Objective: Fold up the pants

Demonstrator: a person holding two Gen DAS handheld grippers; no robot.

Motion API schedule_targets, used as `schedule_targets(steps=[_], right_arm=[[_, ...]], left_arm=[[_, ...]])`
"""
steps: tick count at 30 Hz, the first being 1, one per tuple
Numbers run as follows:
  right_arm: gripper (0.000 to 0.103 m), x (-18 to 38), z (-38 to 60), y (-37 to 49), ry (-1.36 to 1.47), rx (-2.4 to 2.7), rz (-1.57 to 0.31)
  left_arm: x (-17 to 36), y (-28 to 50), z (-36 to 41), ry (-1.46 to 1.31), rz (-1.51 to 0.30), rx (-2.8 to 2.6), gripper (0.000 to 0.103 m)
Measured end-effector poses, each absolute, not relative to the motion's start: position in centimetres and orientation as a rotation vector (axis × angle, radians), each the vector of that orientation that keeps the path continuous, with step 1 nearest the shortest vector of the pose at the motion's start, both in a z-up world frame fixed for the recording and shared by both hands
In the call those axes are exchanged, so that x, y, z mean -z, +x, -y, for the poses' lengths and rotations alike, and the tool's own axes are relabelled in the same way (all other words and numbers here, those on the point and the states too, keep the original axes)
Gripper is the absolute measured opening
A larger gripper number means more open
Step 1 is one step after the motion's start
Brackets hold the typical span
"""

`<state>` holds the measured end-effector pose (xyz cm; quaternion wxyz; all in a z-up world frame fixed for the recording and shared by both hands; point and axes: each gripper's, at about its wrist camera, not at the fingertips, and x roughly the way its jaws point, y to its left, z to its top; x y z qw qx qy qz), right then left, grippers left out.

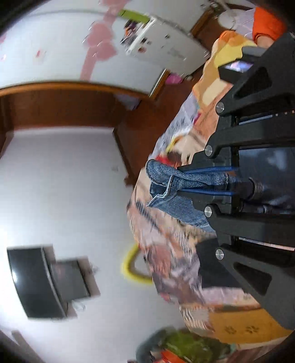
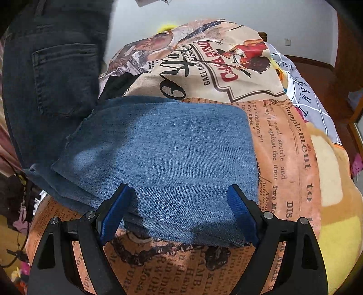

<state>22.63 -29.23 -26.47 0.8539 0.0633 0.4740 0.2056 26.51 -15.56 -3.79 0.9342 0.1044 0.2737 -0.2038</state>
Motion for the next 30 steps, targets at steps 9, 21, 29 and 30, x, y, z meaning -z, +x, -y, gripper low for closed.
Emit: schedule_targets(steps=[9,21,29,30], right_arm=[[0.084,25.5,31.9,20.9,0.164,-0.393,-0.980],[0.084,25.6,33.4,18.5,0.179,-0.369,-1.004],[0.084,25.9,31.5,19.0,0.147,-0.416,-1.025],[0.084,25.9,31.1,19.1,0.139,-0.422,-1.029]], left_arm=[[10.9,27.8,22.1,0.206,-0.774,0.607,0.012],[10.4,27.7,22.1,0.278,-0.690,0.574,0.093],[12.5,34.0,14.7,0.284,-0.770,0.338,0.099],[13.3,35.1,13.4,0.283,-0.799,0.307,0.099]])
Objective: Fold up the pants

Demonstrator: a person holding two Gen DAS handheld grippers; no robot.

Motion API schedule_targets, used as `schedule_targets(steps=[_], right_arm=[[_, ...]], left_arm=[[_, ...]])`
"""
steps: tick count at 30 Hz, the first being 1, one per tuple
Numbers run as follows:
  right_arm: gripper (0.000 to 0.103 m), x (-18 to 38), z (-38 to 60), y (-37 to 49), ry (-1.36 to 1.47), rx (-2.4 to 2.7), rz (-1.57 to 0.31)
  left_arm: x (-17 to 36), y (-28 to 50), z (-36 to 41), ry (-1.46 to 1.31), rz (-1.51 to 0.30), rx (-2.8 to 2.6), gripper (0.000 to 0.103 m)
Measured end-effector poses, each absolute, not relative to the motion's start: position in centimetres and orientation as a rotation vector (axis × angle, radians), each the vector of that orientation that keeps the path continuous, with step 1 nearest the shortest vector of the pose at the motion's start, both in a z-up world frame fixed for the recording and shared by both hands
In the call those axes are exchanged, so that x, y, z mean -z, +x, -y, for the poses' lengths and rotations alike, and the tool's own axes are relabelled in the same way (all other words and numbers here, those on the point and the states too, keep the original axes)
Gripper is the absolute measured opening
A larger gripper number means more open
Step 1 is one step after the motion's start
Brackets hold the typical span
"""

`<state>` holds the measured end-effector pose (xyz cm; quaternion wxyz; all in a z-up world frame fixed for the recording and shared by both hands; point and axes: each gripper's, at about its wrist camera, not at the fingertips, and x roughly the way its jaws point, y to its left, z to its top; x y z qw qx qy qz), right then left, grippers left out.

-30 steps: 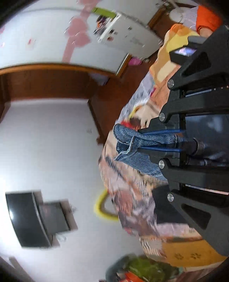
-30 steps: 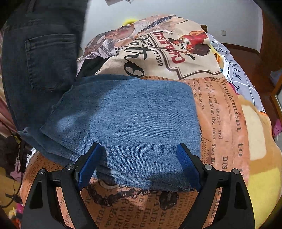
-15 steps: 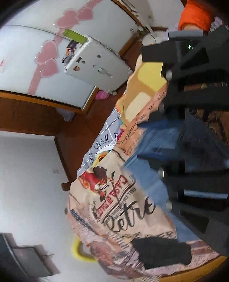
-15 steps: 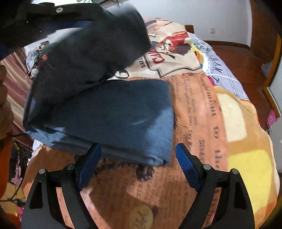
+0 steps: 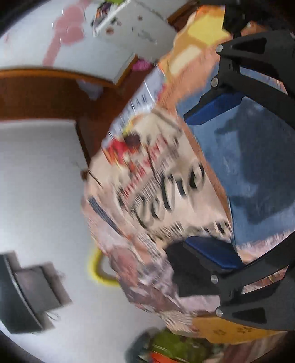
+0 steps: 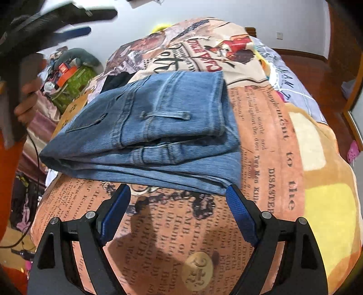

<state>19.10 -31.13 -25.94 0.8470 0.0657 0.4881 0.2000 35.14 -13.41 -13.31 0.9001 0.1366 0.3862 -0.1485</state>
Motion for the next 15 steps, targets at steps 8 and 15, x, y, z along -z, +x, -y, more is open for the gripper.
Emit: schedule_targets(steps=[8,15], right_arm=[[0.086,26.9,28.8,20.3,0.096,-0.455,-1.073],[0.086,27.0,28.1,21.4,0.089,-0.446,-1.096]], left_arm=[[22.1,42.0,7.5,0.311,-1.063,0.168,0.099],[27.9,44.2,5.0,0.318,-1.244,0.200,0.103]])
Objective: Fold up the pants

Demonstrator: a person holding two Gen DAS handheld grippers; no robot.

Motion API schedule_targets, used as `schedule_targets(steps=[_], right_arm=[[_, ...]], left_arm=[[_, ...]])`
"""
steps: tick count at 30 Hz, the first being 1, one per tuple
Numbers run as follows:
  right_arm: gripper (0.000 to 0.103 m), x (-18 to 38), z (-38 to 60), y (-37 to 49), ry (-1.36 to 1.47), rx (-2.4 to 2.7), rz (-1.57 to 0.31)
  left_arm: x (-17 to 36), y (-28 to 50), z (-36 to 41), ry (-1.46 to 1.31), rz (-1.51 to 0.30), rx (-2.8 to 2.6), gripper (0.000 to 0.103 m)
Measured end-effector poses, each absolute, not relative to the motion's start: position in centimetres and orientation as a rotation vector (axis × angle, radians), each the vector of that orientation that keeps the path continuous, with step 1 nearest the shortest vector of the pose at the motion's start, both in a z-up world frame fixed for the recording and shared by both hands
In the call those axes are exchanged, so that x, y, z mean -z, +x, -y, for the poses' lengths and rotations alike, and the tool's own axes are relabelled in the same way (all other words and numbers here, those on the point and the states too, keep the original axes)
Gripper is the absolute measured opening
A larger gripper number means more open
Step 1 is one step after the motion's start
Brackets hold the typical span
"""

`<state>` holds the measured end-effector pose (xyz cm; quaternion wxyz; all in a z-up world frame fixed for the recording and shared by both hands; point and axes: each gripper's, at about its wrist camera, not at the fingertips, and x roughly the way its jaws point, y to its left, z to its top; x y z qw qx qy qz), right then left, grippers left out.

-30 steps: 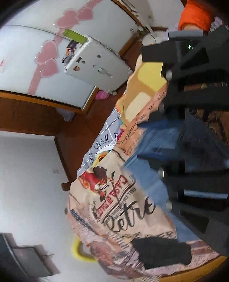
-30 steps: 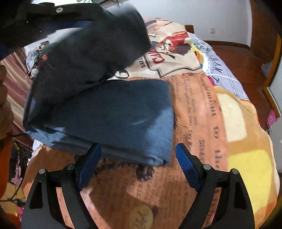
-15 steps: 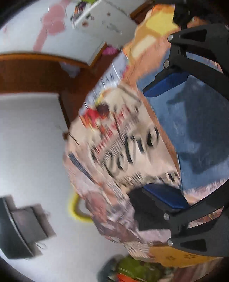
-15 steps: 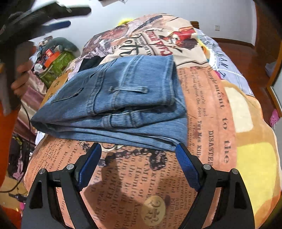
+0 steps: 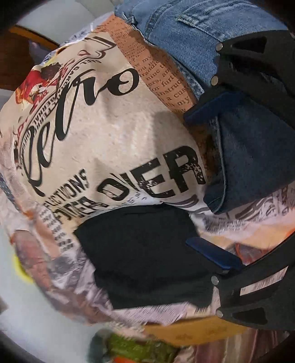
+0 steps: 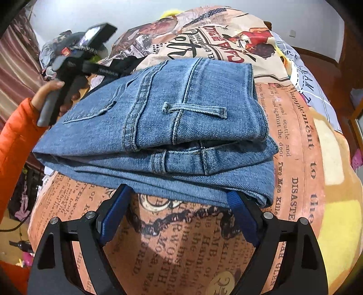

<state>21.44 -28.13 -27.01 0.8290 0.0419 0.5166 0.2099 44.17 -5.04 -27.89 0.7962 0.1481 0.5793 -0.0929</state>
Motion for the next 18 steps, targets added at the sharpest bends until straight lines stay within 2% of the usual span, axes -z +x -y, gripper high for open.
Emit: schedule_targets(steps=[9,18], right_arm=[[0.086,26.7,28.3,23.5,0.078,-0.399,-1.085],[0.086,25.8,29.8,23.5,0.125,-0.372,-1.035]], left_arm=[[27.6,39.6,1.4,0.313,-1.227,0.160,0.103],[26.6,30.2,-1.8,0.260,-1.273,0.139,0.103]])
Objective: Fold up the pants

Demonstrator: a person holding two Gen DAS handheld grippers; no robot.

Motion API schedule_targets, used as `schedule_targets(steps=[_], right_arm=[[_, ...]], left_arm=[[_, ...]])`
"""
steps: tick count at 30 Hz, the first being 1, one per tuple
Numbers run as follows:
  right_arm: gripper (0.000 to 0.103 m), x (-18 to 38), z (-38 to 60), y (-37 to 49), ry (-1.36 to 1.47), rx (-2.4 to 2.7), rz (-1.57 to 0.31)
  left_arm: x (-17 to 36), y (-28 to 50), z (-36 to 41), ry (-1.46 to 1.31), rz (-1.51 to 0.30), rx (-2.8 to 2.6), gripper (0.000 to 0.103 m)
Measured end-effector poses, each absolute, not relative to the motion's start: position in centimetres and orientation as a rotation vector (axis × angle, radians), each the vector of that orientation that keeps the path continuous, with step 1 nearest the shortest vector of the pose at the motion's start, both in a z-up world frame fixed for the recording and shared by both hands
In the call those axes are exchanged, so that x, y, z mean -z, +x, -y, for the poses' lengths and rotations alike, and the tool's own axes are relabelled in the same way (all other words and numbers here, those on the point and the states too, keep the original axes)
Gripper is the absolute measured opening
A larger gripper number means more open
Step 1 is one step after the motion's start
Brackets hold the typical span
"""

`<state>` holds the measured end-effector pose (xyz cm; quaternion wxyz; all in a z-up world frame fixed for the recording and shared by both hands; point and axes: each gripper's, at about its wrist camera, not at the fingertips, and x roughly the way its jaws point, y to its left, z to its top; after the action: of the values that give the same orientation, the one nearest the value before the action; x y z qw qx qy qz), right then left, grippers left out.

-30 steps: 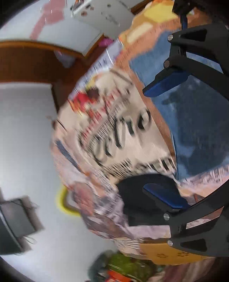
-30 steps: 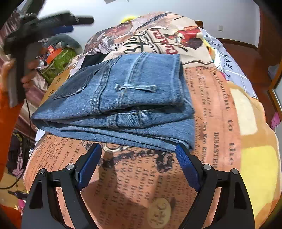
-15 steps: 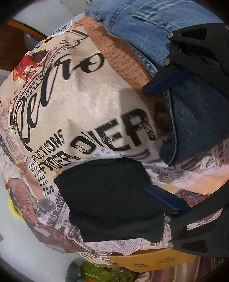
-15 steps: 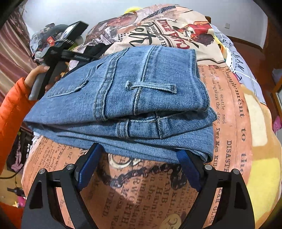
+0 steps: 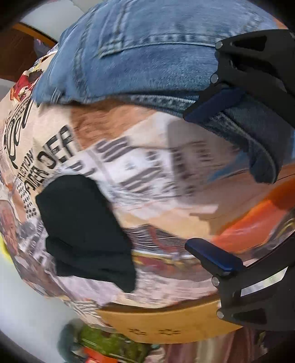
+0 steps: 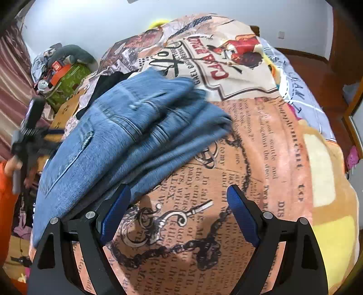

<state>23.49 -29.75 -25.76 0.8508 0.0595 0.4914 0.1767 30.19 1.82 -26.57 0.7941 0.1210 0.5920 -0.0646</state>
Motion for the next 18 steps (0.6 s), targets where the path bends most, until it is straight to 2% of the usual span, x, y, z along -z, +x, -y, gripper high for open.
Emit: schedule_targets(steps=[6,12,18], right_arm=[[0.086,24.1,31.0,22.0,0.128,-0.364,-0.983],[0.086,22.7,30.7,19.9,0.116,-0.404,-0.954],[0.086,22.5,29.3,18.3,0.117,-0.426,-0.926]], left_arm=[[25.6,24.5,-0.8,0.145,-1.286,0.170,0.103],[25.1,22.5,0.8,0.037,-1.264,0.168,0.103],[22.0,21.7,2.5,0.164,-1.085,0.111,0.099]])
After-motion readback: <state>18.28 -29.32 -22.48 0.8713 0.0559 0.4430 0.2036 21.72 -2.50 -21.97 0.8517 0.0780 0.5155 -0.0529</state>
